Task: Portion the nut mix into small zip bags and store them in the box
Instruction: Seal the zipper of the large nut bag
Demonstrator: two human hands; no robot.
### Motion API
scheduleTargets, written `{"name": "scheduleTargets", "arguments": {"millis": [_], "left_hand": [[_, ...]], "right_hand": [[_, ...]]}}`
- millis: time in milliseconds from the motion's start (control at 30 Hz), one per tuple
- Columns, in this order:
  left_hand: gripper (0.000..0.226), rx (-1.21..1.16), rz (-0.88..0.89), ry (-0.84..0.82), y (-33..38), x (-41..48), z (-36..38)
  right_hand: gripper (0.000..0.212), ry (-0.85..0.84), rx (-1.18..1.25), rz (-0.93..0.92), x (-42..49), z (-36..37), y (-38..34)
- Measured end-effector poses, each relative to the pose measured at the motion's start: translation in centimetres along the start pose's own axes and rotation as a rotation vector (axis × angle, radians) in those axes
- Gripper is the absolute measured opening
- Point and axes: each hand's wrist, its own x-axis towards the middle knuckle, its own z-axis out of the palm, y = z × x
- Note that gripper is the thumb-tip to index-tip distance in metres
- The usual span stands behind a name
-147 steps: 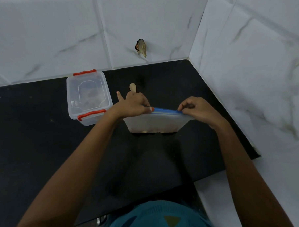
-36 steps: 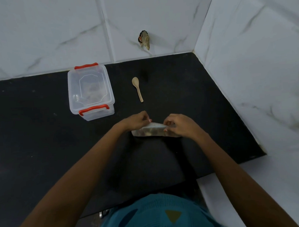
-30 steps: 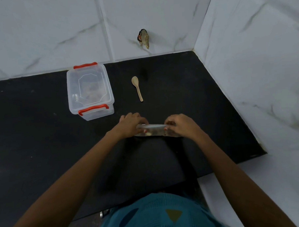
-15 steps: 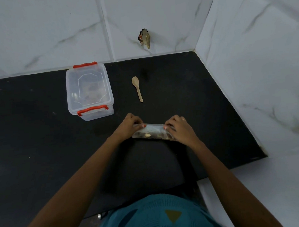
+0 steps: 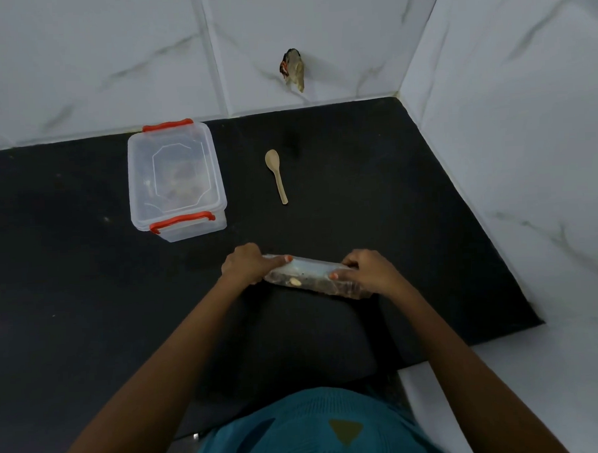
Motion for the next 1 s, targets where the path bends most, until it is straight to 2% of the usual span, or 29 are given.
{"name": "scheduleTargets", "arguments": {"millis": [100,167,300,433,567,667,867,1000], "left_hand": [[0.043,-0.246,-0.005,-0.077,0.9,0.0,-0.9],[0.039,-0.506,0.027,-0.113,1.8,0.3,-1.6],[0.053,-0.99,0.129,-0.186,4.6,1.6,-3.3],[0.052,-1.227,0.178,-0.179,8.8,4.5,-4.3],[0.056,-1.226,0.178,-0.003,12.8,7.9,-4.6],[0.055,-1.214,0.154,0.092,15.2,10.1,-4.5],[0.05,-1.022,0.217,0.194,18.3,13.7,-3.6],[0.049,-0.921,0.264,0.266,19.8,14.7,-3.3]], "right_hand": [[0.038,0.082,0.006,-0.022,0.2,-0.1,0.4],[0.031,0.152,0.154,-0.03,0.6,-0.5,0.6],[0.022,0.304,0.417,-0.028,2.0,-2.1,0.2],[0.017,0.35,0.691,0.015,4.3,-3.5,-0.4],[0.024,0.391,0.86,0.05,7.3,-5.0,-0.8],[0.035,0.398,0.834,0.071,9.4,-6.3,-0.8],[0.016,0.475,0.696,0.086,12.3,-8.3,-0.7],[0.013,0.462,0.649,0.067,13.7,-8.8,-0.8]]}}
